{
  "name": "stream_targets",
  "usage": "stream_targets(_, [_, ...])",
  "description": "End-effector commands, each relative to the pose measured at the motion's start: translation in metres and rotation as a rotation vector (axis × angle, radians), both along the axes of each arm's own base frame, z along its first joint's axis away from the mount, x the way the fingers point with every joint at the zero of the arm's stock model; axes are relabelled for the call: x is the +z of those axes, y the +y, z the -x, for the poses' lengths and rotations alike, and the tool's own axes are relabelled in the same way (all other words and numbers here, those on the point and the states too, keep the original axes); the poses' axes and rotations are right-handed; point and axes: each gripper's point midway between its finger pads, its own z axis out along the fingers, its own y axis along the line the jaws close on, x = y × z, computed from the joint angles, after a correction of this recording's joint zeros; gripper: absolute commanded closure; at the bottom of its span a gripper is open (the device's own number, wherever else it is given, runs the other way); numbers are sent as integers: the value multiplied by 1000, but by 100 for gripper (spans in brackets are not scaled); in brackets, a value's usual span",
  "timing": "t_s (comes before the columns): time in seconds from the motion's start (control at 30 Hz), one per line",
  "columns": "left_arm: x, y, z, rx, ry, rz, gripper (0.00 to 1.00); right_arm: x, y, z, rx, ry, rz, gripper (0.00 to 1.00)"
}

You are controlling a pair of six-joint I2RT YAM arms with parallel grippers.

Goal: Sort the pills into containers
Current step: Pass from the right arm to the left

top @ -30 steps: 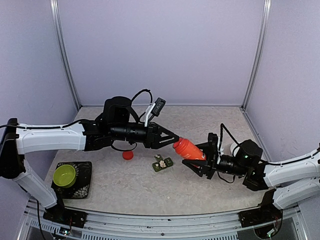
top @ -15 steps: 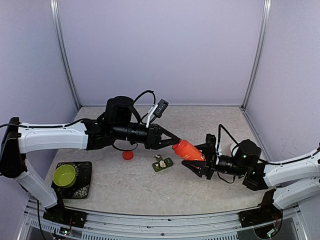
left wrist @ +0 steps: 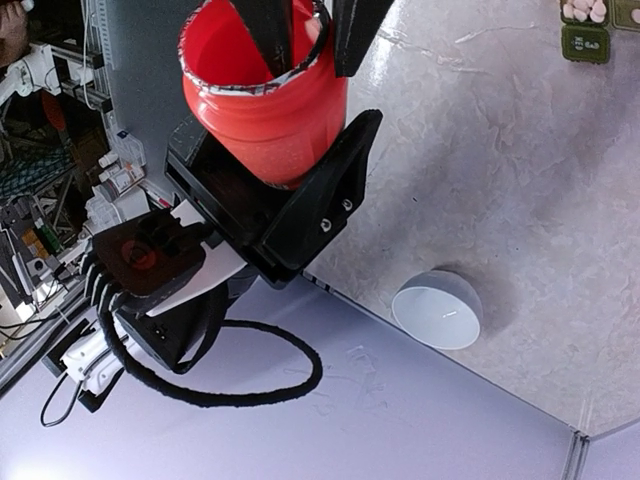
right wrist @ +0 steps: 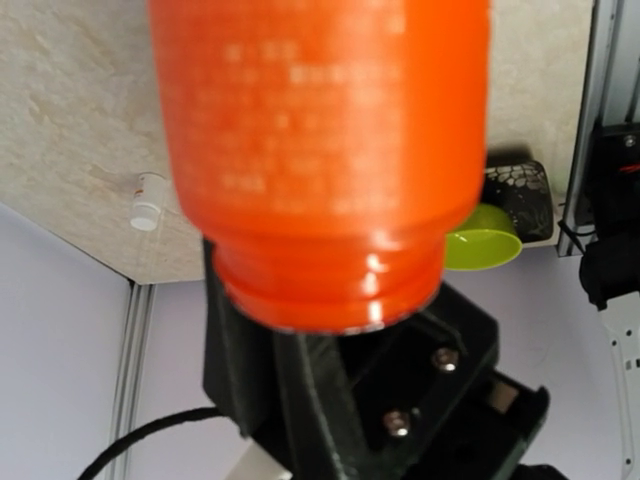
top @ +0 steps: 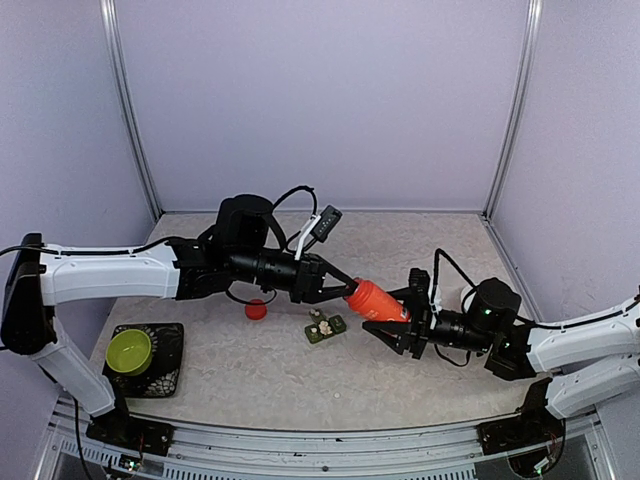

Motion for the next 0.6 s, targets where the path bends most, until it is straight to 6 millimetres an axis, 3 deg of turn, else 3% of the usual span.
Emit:
stream_targets(0.0, [3,-4,2,-22,-10,0,90,24,6,0,8,-41,-44,87])
stream_targets(0.1, [4,-4,1,-14,-11,-3,100,19,8,-3,1,-32,-26,85])
stream_targets(0.33, [3,-4,-1,-9,-10,-7,100,6,12,-12,-29,-13,14,70])
stream_targets(0.57, [2,6,-19,86,0,-24,100,-2,10,-22,-88,-2,48,22])
